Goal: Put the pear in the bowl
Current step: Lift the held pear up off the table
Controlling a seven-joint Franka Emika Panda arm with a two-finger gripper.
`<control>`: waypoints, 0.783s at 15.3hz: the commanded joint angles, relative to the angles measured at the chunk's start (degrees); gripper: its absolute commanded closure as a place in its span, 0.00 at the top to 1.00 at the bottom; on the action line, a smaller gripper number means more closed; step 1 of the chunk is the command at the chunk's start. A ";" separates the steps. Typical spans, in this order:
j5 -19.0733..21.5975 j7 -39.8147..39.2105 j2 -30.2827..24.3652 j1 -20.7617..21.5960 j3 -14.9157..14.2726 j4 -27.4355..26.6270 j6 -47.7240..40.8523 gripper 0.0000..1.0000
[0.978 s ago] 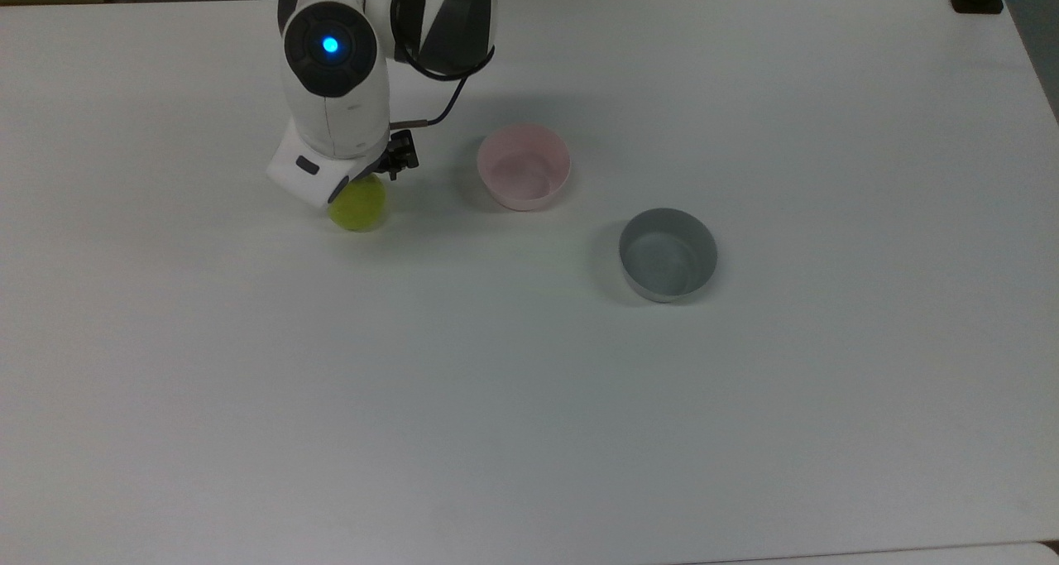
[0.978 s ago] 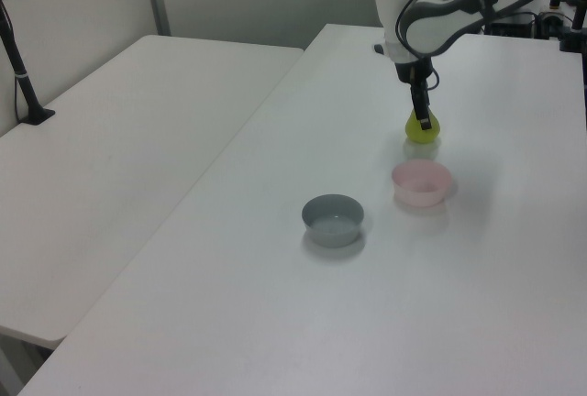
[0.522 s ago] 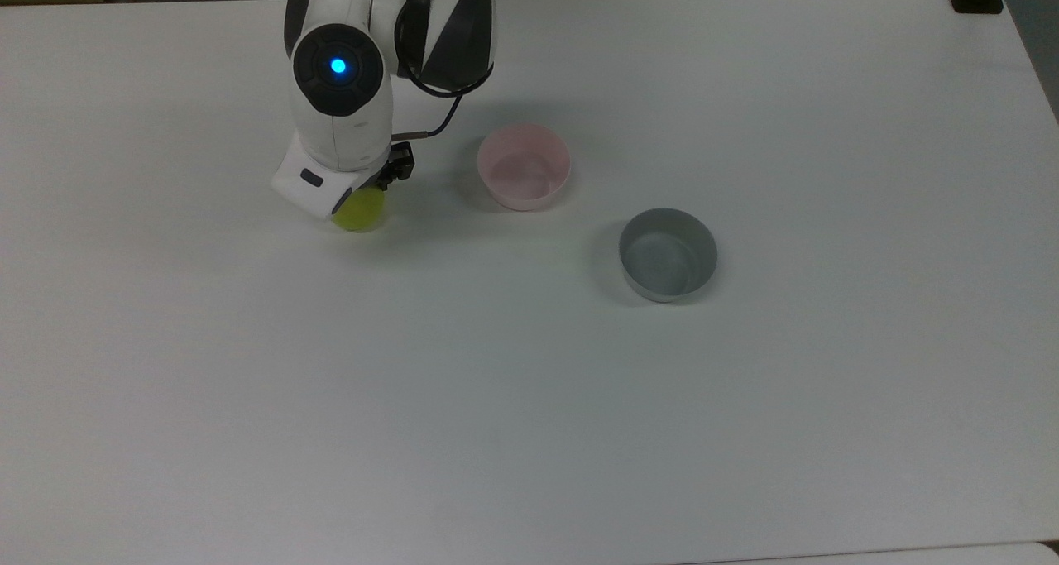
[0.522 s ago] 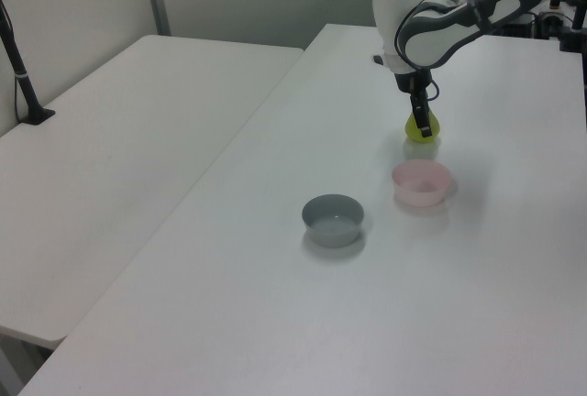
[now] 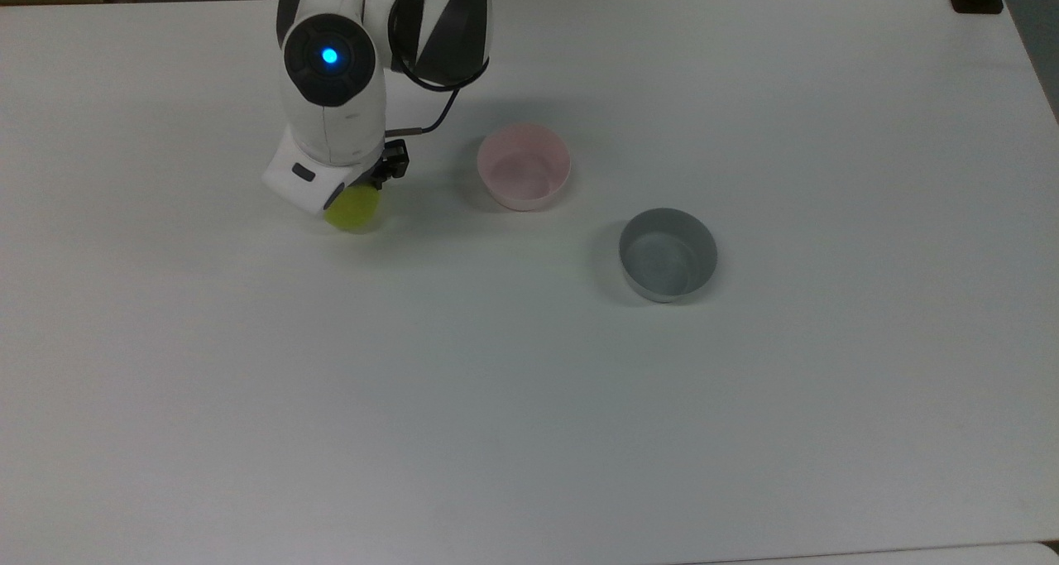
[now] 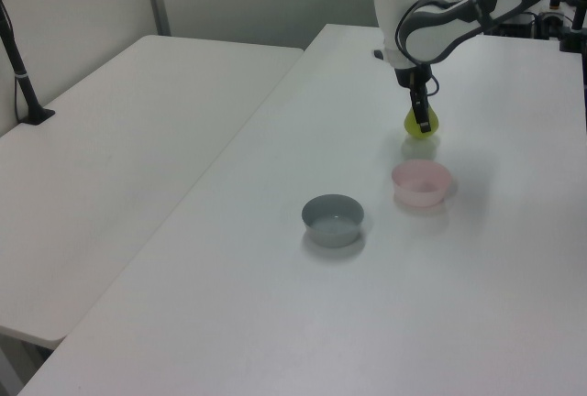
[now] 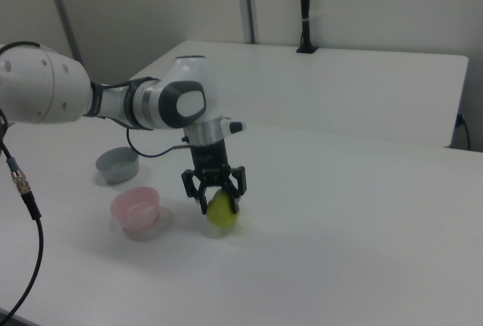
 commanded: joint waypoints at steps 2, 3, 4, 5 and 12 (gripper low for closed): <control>-0.46 -0.80 -7.67 1.64 -2.61 3.10 -7.40 0.24; -0.46 -0.88 -9.08 1.81 -2.61 3.29 -8.31 0.24; -0.37 -0.97 -10.57 1.90 -2.61 3.29 -8.49 0.24; -0.37 -0.97 -11.63 1.90 -2.61 3.21 -8.84 0.24; 0.15 1.04 -13.48 6.72 -2.70 3.38 -12.36 0.25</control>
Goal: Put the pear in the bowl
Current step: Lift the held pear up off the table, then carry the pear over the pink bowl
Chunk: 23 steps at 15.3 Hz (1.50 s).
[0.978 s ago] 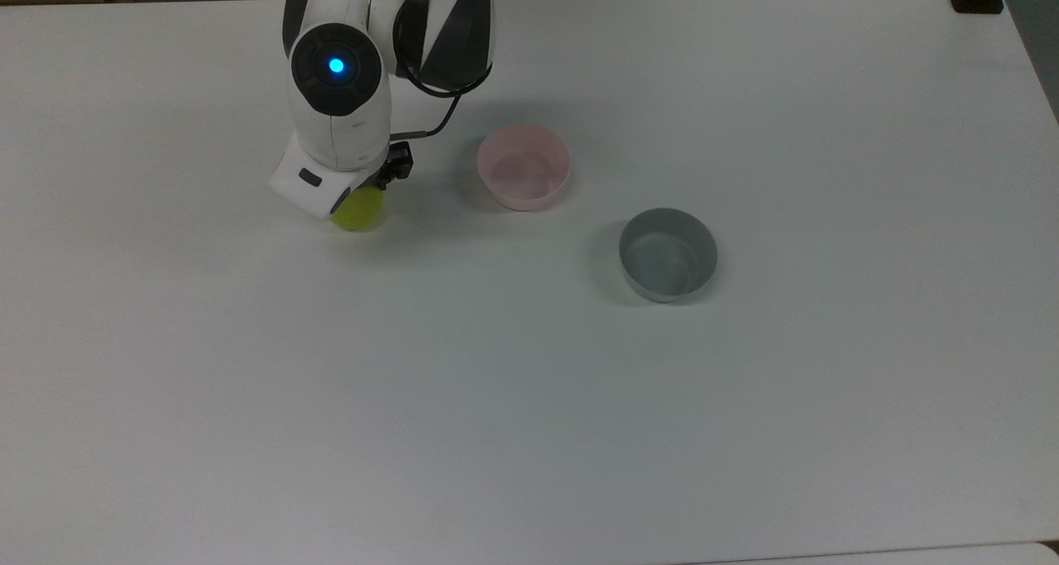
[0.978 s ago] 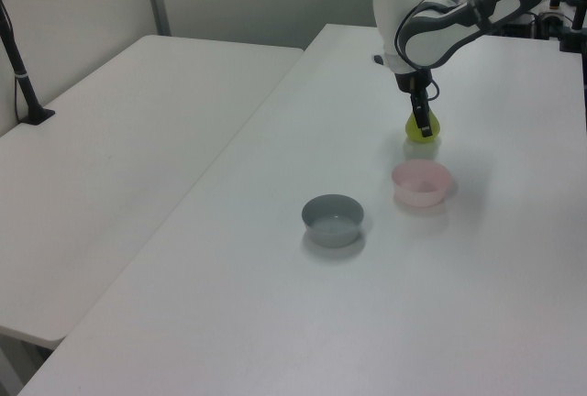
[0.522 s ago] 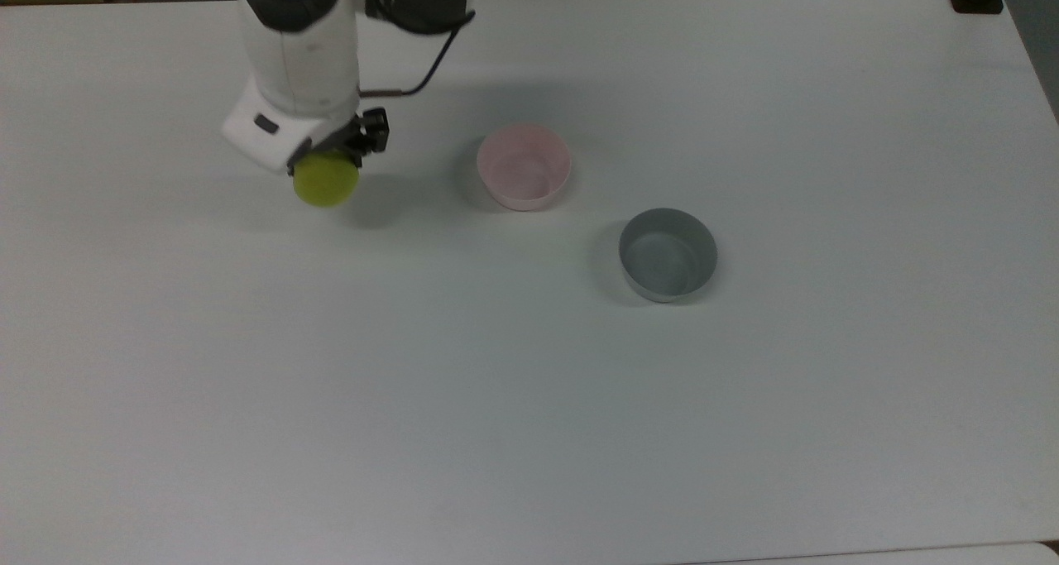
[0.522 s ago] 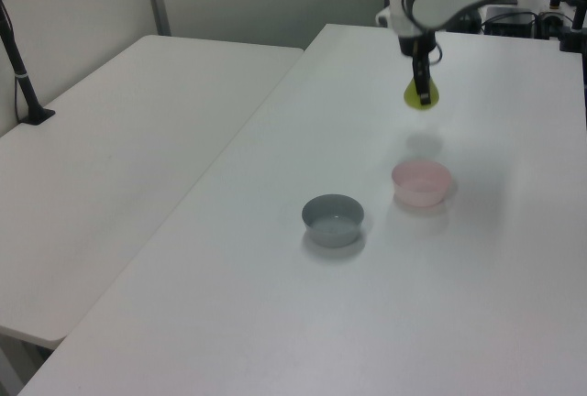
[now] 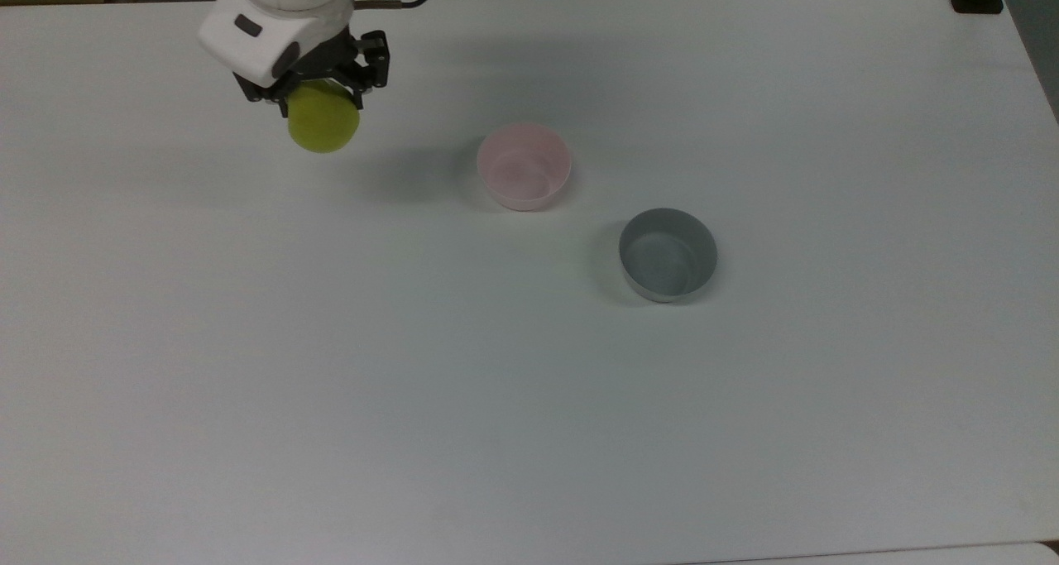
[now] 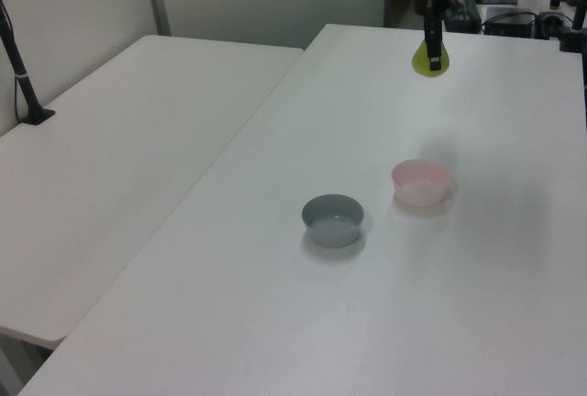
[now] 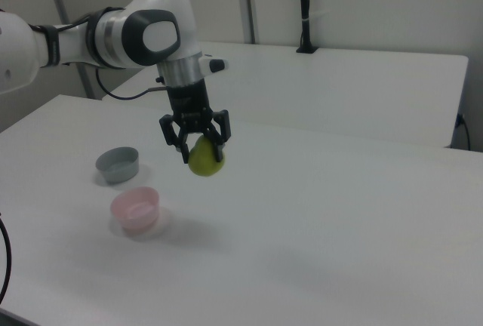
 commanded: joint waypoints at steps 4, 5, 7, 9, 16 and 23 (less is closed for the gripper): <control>0.23 7.16 -1.02 13.04 -1.09 -0.87 -3.37 0.25; 0.32 8.30 -1.02 14.45 -0.66 -0.87 -4.17 0.25; 0.49 10.68 -0.94 17.36 0.05 -1.04 -4.70 0.25; 0.41 11.21 -0.59 18.42 1.37 -1.31 -4.61 0.25; -0.21 12.79 6.09 20.00 2.51 -3.93 -1.29 0.25; -0.39 12.79 11.28 21.15 2.51 -4.56 1.97 0.34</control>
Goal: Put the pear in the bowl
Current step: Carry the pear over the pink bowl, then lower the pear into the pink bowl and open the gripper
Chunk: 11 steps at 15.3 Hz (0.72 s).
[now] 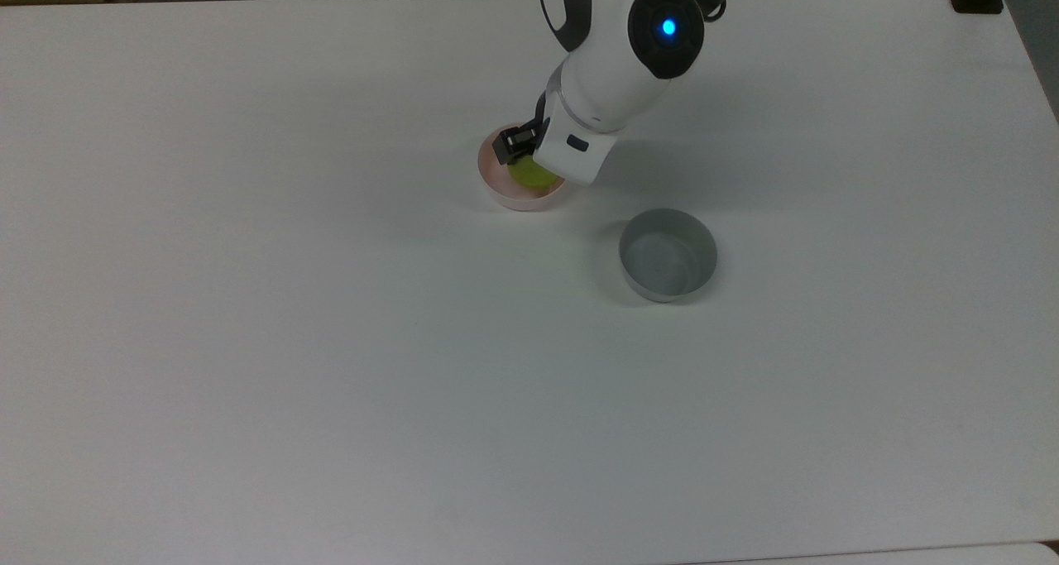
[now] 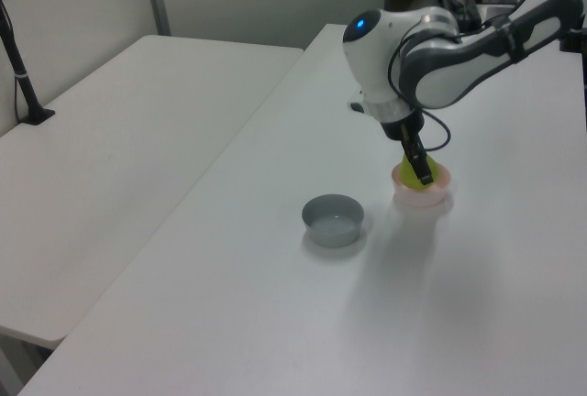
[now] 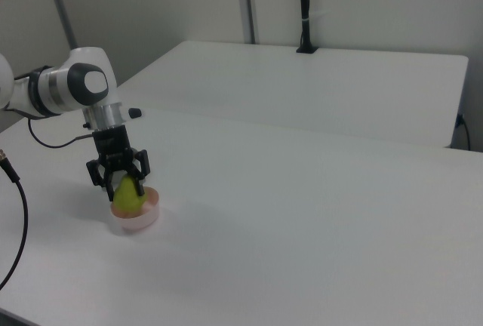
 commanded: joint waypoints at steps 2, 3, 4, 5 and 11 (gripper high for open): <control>-0.49 0.92 0.28 0.23 -0.23 -0.89 2.31 0.50; -0.49 0.57 0.28 -0.03 -0.23 -0.89 2.31 0.63; -0.66 0.48 0.37 -0.12 -0.32 -1.23 2.40 0.78; -0.75 0.47 0.37 -0.12 -0.32 -1.50 2.40 0.92; -0.66 1.00 -0.86 -0.21 -0.50 -1.06 1.96 1.00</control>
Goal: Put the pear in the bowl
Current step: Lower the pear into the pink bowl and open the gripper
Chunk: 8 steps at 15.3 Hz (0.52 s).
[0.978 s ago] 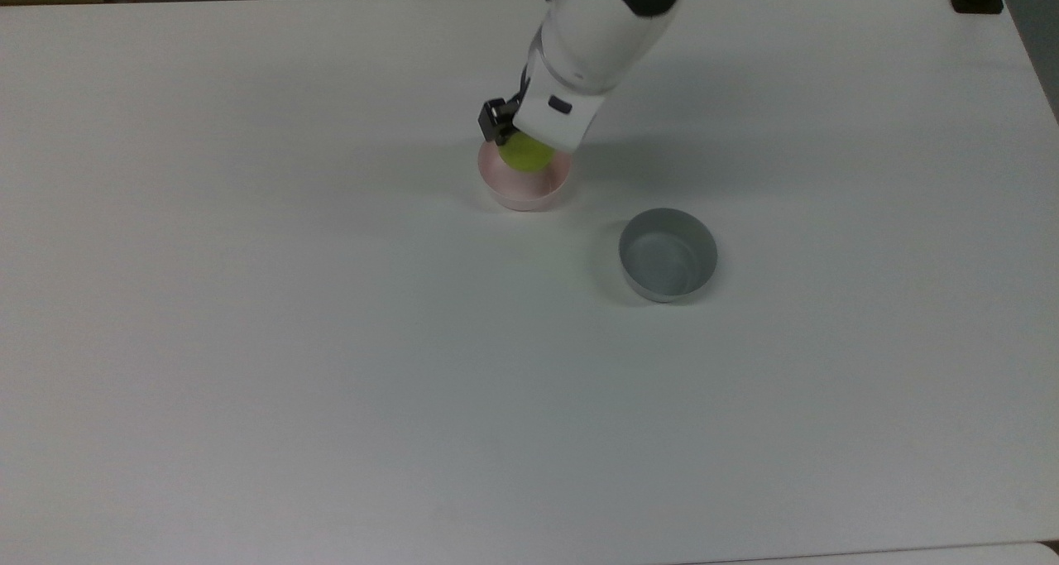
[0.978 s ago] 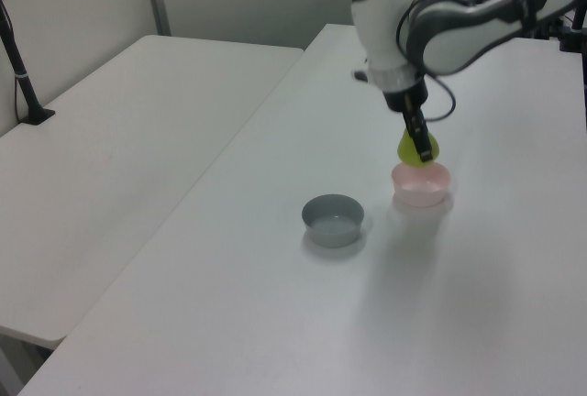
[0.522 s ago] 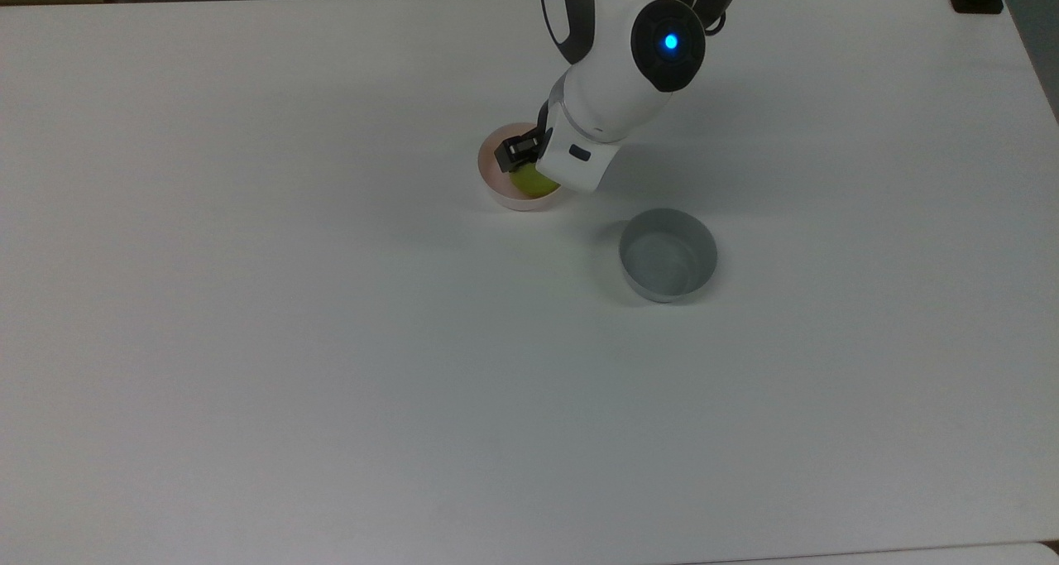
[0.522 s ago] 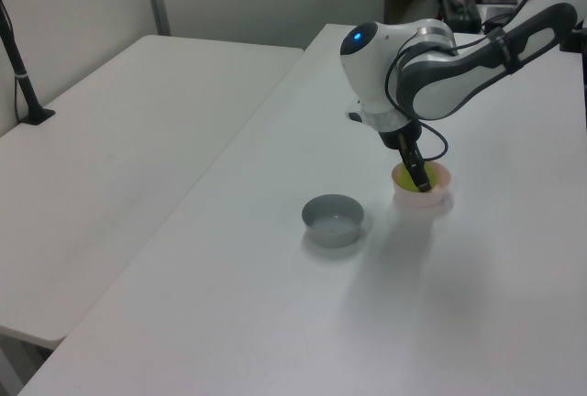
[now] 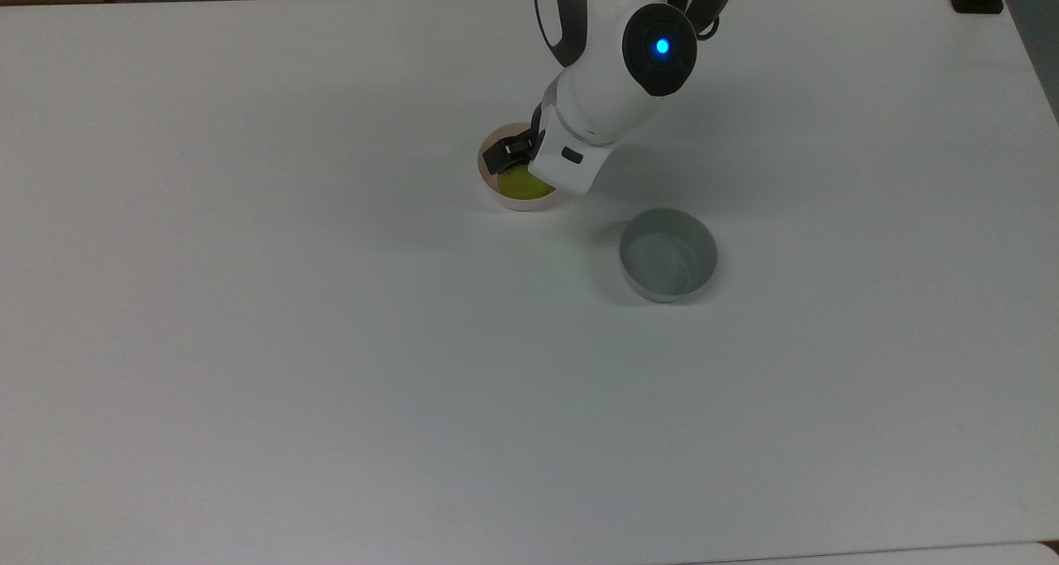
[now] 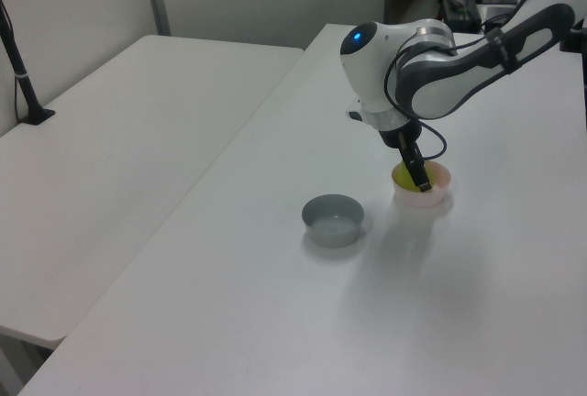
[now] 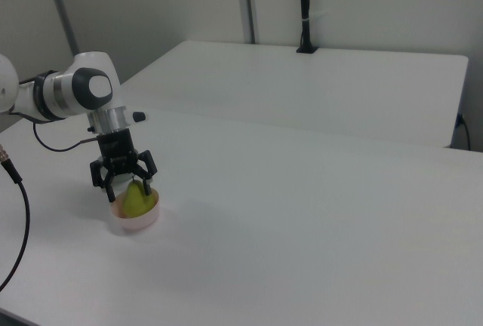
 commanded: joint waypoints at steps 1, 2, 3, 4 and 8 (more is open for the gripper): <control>-0.50 0.92 -2.74 -0.05 -0.13 -0.95 0.55 1.00; -0.50 1.01 -3.79 -0.23 -0.13 -0.95 0.37 1.00; -0.41 1.01 -5.01 -0.40 -0.22 -0.86 0.20 1.00; -0.32 1.10 -6.25 -0.66 -0.13 -0.17 0.02 1.00; 0.38 0.57 -9.94 -5.40 0.66 4.14 -6.13 1.00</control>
